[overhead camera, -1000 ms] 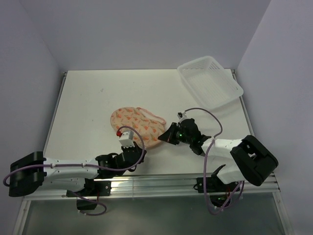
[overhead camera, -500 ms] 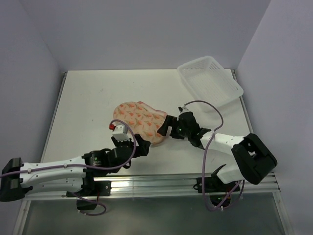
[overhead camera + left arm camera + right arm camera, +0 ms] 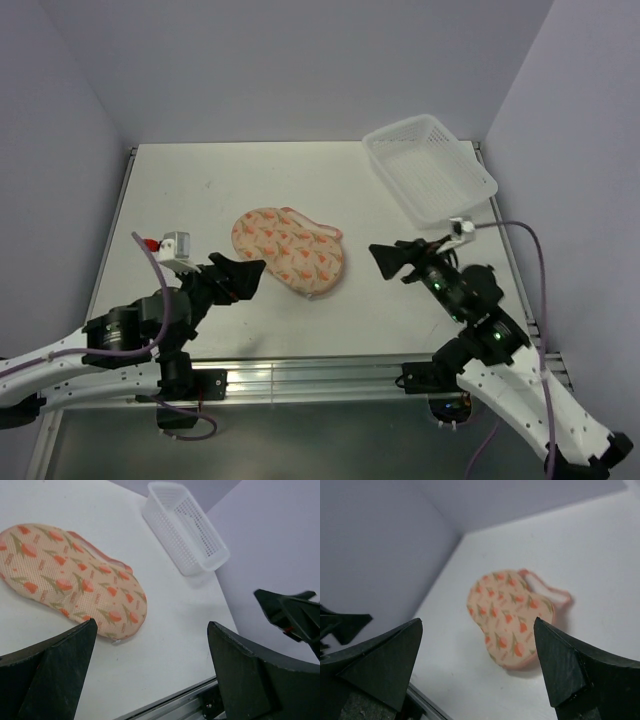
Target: Place the bra in the laundry bag and zip it closed
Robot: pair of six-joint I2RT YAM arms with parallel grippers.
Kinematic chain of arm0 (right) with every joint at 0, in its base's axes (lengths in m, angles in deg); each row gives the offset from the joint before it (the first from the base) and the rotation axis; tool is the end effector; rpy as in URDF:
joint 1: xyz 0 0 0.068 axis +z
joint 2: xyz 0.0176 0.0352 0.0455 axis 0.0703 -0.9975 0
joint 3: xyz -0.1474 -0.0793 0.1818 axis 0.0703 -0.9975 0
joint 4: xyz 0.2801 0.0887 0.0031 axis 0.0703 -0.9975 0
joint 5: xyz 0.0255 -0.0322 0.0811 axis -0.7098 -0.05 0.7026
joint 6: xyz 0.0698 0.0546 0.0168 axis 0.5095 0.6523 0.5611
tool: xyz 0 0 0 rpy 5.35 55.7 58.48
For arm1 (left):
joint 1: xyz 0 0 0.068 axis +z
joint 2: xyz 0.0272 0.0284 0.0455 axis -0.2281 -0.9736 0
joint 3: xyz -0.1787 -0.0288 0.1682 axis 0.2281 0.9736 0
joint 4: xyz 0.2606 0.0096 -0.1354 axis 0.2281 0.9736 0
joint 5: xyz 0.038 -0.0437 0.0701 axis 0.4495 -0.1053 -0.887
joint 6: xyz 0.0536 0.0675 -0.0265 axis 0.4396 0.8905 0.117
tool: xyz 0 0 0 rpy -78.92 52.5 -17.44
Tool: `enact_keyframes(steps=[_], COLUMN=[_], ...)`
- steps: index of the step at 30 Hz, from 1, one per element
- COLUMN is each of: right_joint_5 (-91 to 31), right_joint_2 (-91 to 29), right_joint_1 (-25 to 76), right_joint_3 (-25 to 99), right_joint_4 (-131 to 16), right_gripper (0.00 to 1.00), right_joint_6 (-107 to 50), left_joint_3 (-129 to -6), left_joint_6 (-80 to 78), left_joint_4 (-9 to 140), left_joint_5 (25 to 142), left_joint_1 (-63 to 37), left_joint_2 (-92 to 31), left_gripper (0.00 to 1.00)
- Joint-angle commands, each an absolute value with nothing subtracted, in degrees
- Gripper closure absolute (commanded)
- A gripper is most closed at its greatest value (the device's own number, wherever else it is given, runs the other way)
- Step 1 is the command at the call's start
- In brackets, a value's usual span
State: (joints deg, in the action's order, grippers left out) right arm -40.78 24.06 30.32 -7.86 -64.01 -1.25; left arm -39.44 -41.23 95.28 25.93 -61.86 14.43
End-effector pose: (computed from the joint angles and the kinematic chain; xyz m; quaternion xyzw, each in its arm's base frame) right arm 0.1957 0.1289 0.2934 0.0168 0.7218 0.3753 0.5812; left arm 0.1097 -0.1739 0.3276 -0.1060 0.7530 -0.3520 0.5457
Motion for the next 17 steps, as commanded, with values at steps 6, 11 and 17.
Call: enact_keyframes(steps=[6, 11, 17], right_joint_5=[-50.77, -51.48, -51.39], right_joint_2=[38.92, 39.10, 37.08], right_joint_1=[30.16, 30.16, 30.25], right_joint_3=[0.71, 0.54, 0.88], right_joint_4=[-75.67, -76.38, -74.80], right_gripper=[0.00, 0.00, 0.00], right_joint_6=[-6.28, -6.02, -6.20], left_joint_3=[-46.18, -43.04, -41.61], left_joint_6=[-31.93, -30.96, -33.23], left_joint_4=[97.28, 95.35, 98.15], left_joint_5=[24.96, 26.10, 24.35], left_joint_1=[-62.05, -62.05, -62.05], left_joint_2=[19.01, 24.37, 26.59], left_gripper=[0.01, 0.01, 0.01])
